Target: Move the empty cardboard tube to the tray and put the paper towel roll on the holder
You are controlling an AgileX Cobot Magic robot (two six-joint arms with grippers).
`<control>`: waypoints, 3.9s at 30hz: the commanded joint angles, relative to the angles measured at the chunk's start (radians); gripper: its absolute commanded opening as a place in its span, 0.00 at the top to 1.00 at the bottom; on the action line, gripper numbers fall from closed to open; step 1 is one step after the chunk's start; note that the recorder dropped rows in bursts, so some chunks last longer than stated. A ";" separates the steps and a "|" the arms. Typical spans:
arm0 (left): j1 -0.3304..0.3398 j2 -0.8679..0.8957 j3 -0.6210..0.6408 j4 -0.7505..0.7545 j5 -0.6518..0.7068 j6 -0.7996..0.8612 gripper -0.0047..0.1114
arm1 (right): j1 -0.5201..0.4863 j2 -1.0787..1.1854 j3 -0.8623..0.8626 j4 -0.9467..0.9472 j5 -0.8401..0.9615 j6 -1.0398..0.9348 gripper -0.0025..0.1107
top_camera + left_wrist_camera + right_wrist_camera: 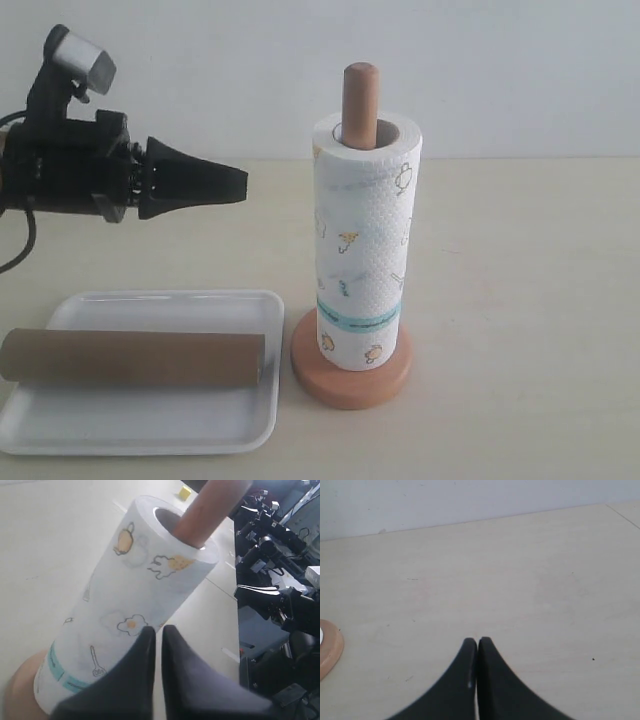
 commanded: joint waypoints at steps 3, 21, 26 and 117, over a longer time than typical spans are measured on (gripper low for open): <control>0.002 -0.088 0.178 -0.160 -0.007 0.212 0.92 | -0.005 -0.005 -0.001 -0.004 -0.006 -0.002 0.98; 0.002 -0.376 0.632 -0.230 -0.007 0.335 0.92 | -0.005 -0.005 -0.001 -0.004 -0.002 -0.002 0.98; 0.002 -0.376 0.632 -0.230 -0.007 0.335 0.92 | -0.005 -0.005 -0.001 -0.004 -0.002 -0.002 0.98; 0.074 -1.659 0.913 -1.668 1.397 1.526 0.92 | -0.005 -0.005 -0.001 -0.002 -0.002 -0.002 0.98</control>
